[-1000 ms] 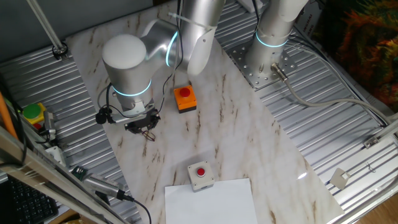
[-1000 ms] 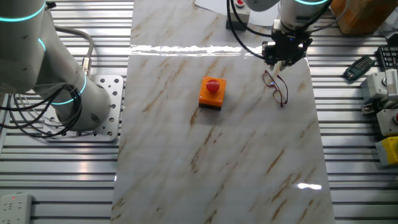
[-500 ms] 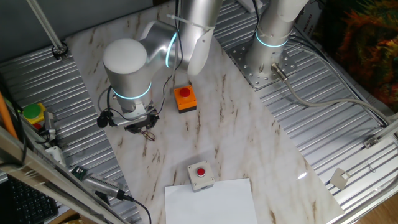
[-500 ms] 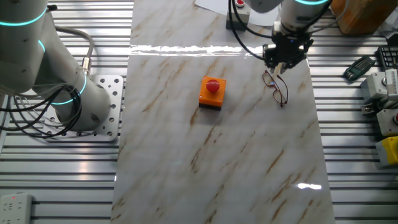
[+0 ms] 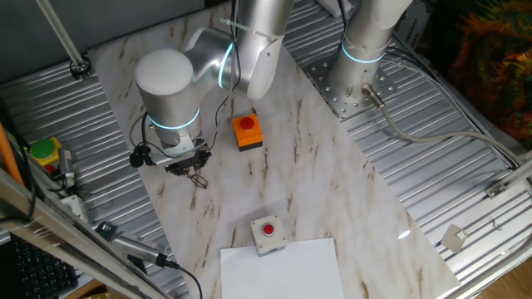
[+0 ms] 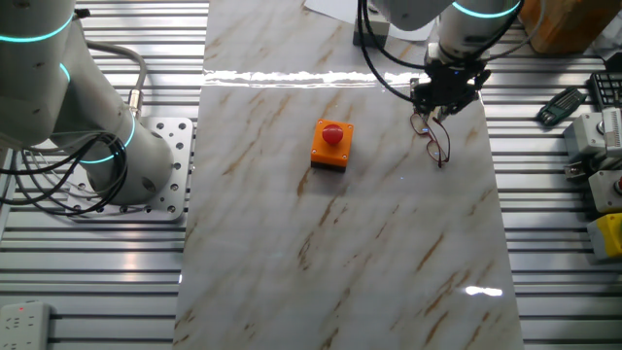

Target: Unfold the leg of the glasses (with one hand)

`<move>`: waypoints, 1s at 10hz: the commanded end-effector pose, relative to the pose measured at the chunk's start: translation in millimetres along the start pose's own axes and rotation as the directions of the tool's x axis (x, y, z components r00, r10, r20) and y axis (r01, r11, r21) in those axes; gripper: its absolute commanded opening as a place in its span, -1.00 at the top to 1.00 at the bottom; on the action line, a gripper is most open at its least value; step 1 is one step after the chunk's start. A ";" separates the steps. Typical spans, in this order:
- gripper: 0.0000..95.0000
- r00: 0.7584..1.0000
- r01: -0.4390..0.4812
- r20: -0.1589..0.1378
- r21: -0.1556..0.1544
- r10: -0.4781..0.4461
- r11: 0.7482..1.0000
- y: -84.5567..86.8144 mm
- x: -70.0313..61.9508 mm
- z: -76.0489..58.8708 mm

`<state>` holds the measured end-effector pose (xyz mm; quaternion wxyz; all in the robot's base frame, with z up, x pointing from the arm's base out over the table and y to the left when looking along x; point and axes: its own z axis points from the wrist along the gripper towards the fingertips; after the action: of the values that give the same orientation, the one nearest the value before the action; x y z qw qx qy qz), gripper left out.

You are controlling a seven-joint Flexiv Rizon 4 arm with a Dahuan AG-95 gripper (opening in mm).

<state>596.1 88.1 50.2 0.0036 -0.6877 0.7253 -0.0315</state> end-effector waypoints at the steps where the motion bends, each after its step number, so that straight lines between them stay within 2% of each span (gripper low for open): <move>1: 0.60 1.000 0.004 0.001 0.003 -0.004 1.000 -0.6 1.9 4.2; 10: 0.60 1.000 0.025 -0.012 0.012 -0.025 1.000 -2.1 8.3 16.4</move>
<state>598.7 78.3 33.4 0.0039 -0.6970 0.7160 -0.0398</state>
